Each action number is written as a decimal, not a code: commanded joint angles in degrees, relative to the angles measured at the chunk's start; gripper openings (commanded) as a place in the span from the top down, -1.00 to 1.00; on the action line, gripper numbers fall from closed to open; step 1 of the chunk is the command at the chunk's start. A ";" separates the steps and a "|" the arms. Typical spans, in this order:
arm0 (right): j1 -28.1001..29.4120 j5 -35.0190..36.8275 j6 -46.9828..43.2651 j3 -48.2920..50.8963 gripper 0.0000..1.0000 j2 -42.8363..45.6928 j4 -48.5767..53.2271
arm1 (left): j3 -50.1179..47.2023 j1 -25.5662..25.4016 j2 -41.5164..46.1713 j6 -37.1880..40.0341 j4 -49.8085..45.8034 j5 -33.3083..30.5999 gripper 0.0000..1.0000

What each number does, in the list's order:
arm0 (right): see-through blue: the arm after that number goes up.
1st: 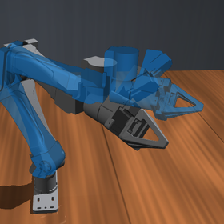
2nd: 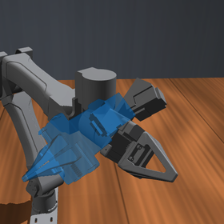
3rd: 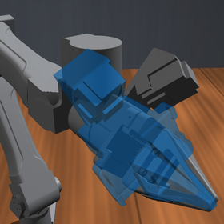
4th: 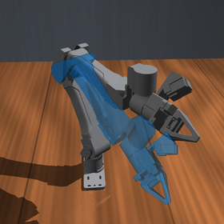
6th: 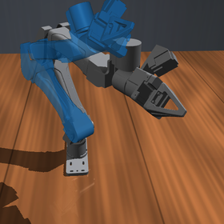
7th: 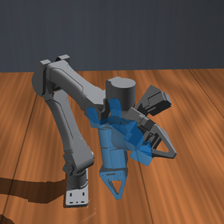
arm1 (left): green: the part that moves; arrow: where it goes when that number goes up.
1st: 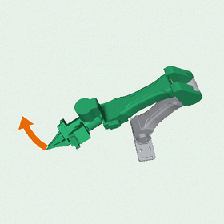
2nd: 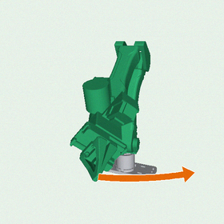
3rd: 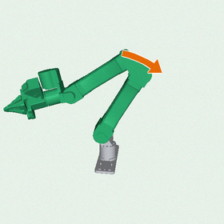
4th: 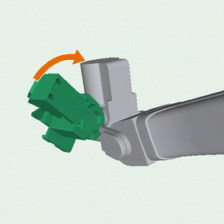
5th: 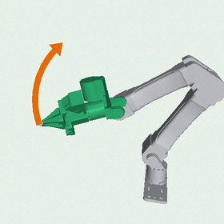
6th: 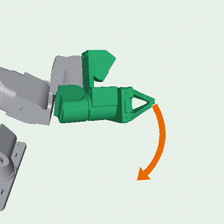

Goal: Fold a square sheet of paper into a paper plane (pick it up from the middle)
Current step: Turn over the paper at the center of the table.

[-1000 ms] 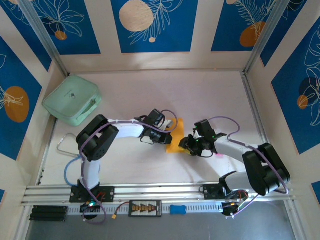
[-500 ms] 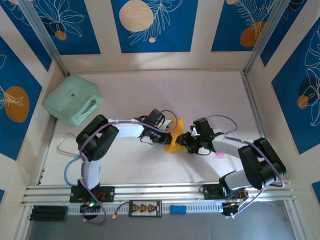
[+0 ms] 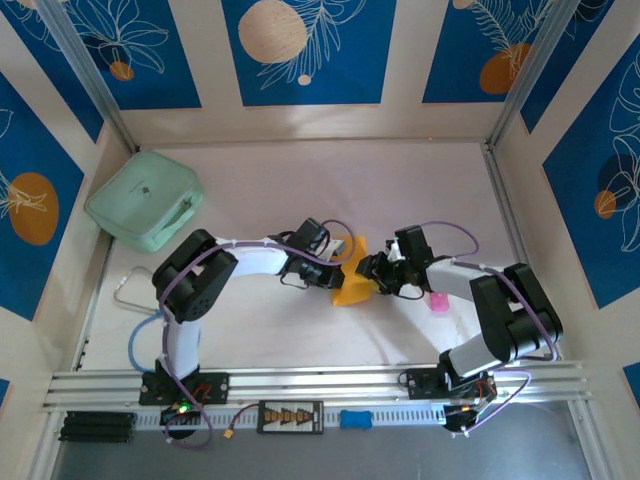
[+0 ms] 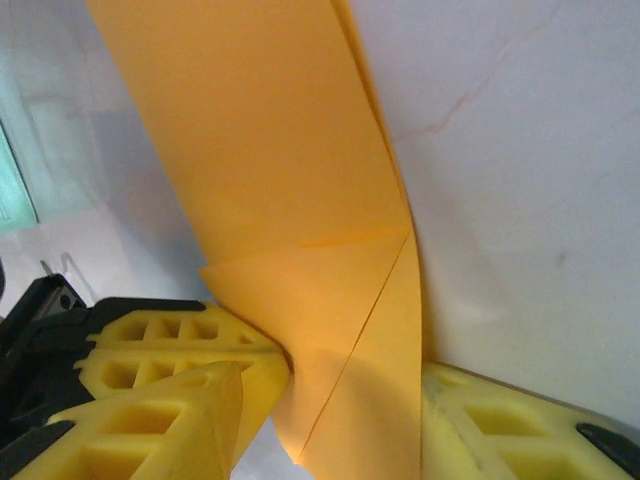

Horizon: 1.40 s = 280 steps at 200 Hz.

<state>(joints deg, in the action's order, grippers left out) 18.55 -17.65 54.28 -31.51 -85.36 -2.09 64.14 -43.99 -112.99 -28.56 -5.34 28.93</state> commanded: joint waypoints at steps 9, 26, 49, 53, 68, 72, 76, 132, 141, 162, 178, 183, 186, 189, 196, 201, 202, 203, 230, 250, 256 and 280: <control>-0.92 -3.11 -1.22 -0.76 0.09 -1.67 -1.66 | -1.27 0.47 -0.48 0.17 -4.41 -0.42 0.95; -1.26 -3.27 -1.20 -0.59 0.12 -2.51 -2.66 | -1.29 0.48 -0.54 0.02 -4.20 -0.21 0.95; -1.70 -3.60 -1.24 -0.35 0.19 -3.55 -4.14 | -1.24 0.53 -0.53 -0.35 -3.93 0.13 0.95; -1.77 -3.59 -1.29 -0.29 0.20 -3.65 -4.32 | -1.26 0.48 -0.53 -0.43 -3.89 0.15 0.95; -2.16 -3.88 -1.37 -0.05 0.27 -4.10 -5.41 | -1.21 0.50 -0.52 -0.53 -3.75 0.24 0.95; -2.22 -3.95 -1.29 0.02 0.28 -4.23 -5.76 | -1.25 0.56 -0.52 -0.57 -3.76 0.25 0.95; -2.29 -3.97 -1.28 0.08 0.29 -4.24 -5.99 | -1.23 0.49 -0.50 -0.60 -3.70 0.26 0.95; -3.57 -5.27 -1.55 1.31 0.34 -5.57 -9.70 | -1.27 0.78 -0.39 -1.14 -3.29 0.86 0.95; -3.63 -5.45 -1.68 1.31 0.36 -5.85 -10.12 | -1.25 0.78 -0.43 -1.17 -3.18 0.95 0.95; -3.83 -5.49 -2.02 1.41 0.39 -6.44 -10.96 | -1.12 1.00 -0.61 -1.24 -3.18 1.05 0.95; -3.88 -5.37 -2.18 1.42 0.41 -6.79 -11.18 | -0.98 1.05 -0.73 -1.30 -3.06 1.30 0.95; -4.00 -5.38 -2.25 1.43 0.42 -6.89 -11.18 | -1.02 1.09 -0.74 -1.26 -3.09 1.32 0.95; -3.96 -5.38 -2.29 1.41 0.43 -6.90 -11.23 | -1.00 1.10 -0.74 -1.29 -3.02 1.37 0.95; -4.03 -5.38 -2.34 1.39 0.43 -6.92 -11.27 | -1.03 1.05 -0.71 -1.30 -3.08 1.38 0.95; -4.06 -5.31 -2.43 1.51 0.45 -7.05 -11.49 | -1.07 1.10 -0.65 -1.30 -3.09 1.31 0.95; -4.06 -5.29 -2.46 1.58 0.47 -7.10 -11.62 | -1.20 1.10 -0.53 -1.24 -3.02 1.36 0.95; -4.05 -5.33 -2.44 1.56 0.47 -7.14 -11.66 | -1.20 1.10 -0.55 -1.29 -3.01 1.38 0.95; -4.09 -5.36 -2.43 1.63 0.48 -7.16 -11.78 | -1.21 1.14 -0.56 -1.22 -3.01 1.39 0.95; -4.27 -5.71 -2.51 1.97 0.53 -7.62 -12.72 | -1.45 1.17 -0.29 -1.34 -2.67 1.40 0.94; -4.46 -5.81 -2.69 2.16 0.61 -7.88 -13.27 | -1.46 1.18 -0.10 -1.49 -2.57 1.57 0.89; -4.47 -5.82 -2.69 2.32 0.63 -7.96 -13.37 | -1.47 1.16 -0.05 -1.40 -2.57 1.59 0.89; -4.65 -6.16 -2.73 2.63 0.71 -8.03 -14.27 | -1.45 1.13 0.70 -1.47 -2.72 1.67 0.85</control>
<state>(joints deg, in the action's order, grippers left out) 14.26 -22.44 52.56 -29.91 -92.60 -15.14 64.01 -43.59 -112.99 -29.71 -5.37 30.09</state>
